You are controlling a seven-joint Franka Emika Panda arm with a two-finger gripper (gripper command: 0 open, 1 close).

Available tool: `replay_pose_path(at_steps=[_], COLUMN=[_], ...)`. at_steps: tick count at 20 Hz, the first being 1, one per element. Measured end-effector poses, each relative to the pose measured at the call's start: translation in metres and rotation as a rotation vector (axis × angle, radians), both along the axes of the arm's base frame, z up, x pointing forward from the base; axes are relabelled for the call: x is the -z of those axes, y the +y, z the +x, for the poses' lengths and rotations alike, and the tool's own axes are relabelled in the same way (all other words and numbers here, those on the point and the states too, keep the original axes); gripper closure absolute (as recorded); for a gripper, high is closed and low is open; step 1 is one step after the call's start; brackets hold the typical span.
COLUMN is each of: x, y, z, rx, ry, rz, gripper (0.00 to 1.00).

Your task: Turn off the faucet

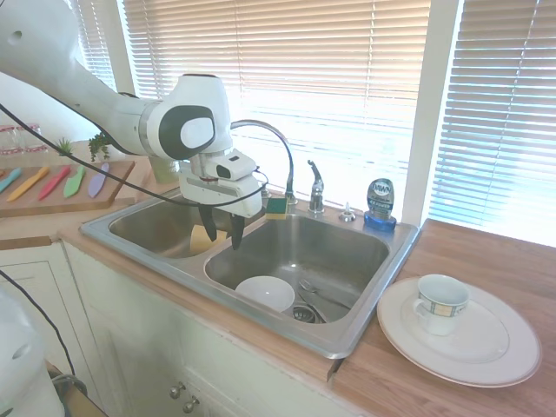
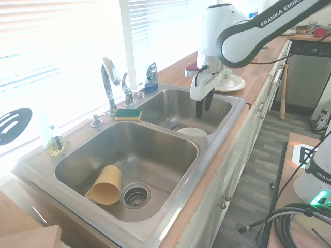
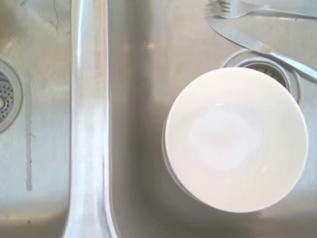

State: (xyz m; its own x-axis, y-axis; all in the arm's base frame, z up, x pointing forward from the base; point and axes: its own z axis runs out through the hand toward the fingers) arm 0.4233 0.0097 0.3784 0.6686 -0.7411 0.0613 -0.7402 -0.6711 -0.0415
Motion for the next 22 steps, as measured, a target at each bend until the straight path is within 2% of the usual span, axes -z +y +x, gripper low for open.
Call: replay_pose_path(at_steps=[10, 15, 18, 22], x=[0.004, 0.000, -0.006, -0.015], y=[0.000, 0.001, 0.002, 0.003], z=[0.002, 0.010, 0.037, 0.101], rx=[0.003, 0.006, 0.011, 0.009], ry=[-0.001, -0.035, -0.064, -0.115], rz=[0.001, 0.001, -0.006, -0.015], gripper=[1.00, 1.00, 1.00, 1.00])
